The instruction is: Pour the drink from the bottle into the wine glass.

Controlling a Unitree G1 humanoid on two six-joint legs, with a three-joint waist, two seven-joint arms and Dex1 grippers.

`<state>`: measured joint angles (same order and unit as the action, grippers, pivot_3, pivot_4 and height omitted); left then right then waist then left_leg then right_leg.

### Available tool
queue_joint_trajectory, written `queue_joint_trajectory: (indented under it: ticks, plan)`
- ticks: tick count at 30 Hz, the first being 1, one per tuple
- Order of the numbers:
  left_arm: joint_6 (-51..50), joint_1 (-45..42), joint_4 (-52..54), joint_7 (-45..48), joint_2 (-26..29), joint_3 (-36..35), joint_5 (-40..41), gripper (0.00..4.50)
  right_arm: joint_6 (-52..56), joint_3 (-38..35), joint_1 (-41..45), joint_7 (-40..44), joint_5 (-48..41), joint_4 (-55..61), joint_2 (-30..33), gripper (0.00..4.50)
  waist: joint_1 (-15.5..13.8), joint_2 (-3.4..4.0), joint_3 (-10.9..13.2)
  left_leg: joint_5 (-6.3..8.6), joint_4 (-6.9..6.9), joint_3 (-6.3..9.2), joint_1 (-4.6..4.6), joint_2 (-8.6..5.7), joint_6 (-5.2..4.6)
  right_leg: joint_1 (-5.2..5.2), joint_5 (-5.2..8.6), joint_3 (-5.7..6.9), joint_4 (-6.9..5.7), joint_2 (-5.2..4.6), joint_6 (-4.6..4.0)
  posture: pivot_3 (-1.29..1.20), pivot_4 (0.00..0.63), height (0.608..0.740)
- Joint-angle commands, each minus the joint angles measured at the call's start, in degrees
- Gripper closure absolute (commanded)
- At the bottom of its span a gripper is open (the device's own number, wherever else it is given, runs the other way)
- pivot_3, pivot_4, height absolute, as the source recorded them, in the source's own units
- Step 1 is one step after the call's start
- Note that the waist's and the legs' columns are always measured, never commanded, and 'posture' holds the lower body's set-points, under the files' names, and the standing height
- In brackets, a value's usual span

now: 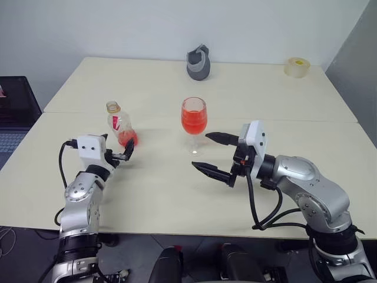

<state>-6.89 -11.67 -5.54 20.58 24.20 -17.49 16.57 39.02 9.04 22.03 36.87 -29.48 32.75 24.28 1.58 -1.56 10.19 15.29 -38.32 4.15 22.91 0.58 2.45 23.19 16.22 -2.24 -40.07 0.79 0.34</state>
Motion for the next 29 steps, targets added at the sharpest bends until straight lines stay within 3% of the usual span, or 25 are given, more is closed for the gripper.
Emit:
queue_joint_trajectory:
  ticks: [1, 6, 15, 29]
  plan:
    - [-0.4, 2.8, 7.1, 0.4, 1.6, -2.1, 1.0, 0.02, -5.4, -1.4, -3.0, -3.1, 3.0, 2.0, -1.1, 0.0, 0.0, 0.0, 0.0, 0.0, 0.03, 0.0, 0.0, 0.0, 0.0, 0.0, 0.0, 0.0, 0.03, 0.0, 0.0, 0.0, 0.15, 0.74]
    - [-2.3, 8.6, 15.5, 0.6, 1.0, -3.7, 3.7, 0.02, -12.2, -1.6, -9.1, -6.0, 6.8, -0.2, -3.6, 0.0, 0.0, -0.04, 0.0, 0.0, 0.15, -0.05, -0.06, 0.02, 0.01, 0.0, 0.0, -0.06, 0.07, 0.0, 0.0, 0.0, 0.15, 0.74]
    - [-9.4, 13.3, 26.1, -9.7, -2.2, -1.6, -2.0, 0.02, -29.3, -4.7, -17.5, -9.3, 12.7, -11.7, -9.4, 0.0, -0.1, -0.08, -0.1, 0.0, 0.22, -0.08, -0.12, 0.01, 0.01, -0.04, 0.0, -0.1, 0.08, 0.01, 0.01, 0.0, 0.15, 0.74]
    - [-5.2, 17.5, 29.2, -11.0, -6.0, -3.5, -2.0, 0.02, -36.4, -4.9, -14.9, -7.2, 12.9, -21.8, -10.5, 0.0, 0.0, -0.06, -0.1, 0.0, 0.27, -0.15, -0.17, 0.02, 0.01, -0.04, 0.01, -0.15, 0.08, 0.03, 0.0, 0.0, 0.15, 0.74]
